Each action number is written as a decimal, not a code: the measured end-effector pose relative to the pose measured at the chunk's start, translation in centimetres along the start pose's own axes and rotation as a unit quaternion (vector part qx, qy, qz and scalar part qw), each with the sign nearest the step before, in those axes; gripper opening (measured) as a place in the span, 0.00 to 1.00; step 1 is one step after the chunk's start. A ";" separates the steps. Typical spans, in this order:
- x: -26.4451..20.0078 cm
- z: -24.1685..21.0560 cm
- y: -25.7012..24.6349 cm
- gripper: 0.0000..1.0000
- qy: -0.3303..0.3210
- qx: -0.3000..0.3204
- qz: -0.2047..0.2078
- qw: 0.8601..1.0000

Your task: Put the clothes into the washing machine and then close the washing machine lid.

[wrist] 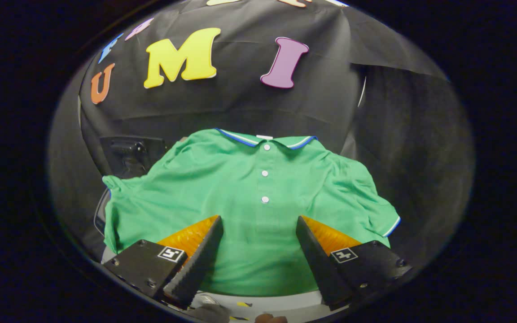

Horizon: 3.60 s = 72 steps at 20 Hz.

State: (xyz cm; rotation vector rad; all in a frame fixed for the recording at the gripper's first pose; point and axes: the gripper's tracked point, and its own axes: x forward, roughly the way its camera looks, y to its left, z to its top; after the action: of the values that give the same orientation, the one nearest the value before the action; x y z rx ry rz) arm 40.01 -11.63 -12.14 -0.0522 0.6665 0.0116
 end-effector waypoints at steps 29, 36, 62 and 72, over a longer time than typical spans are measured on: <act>-10.4 12.6 10.0 0.05 -0.130 0.085 0.170 0.973; -11.8 14.2 21.0 0.05 -0.113 0.077 0.282 0.950; 6.8 2.0 47.5 0.05 0.041 0.010 0.267 0.963; 16.6 -5.8 47.1 0.05 0.116 -0.009 0.189 0.975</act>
State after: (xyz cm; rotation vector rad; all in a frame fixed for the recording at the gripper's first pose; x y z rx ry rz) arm 48.24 35.03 -29.07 0.0582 0.9016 0.3822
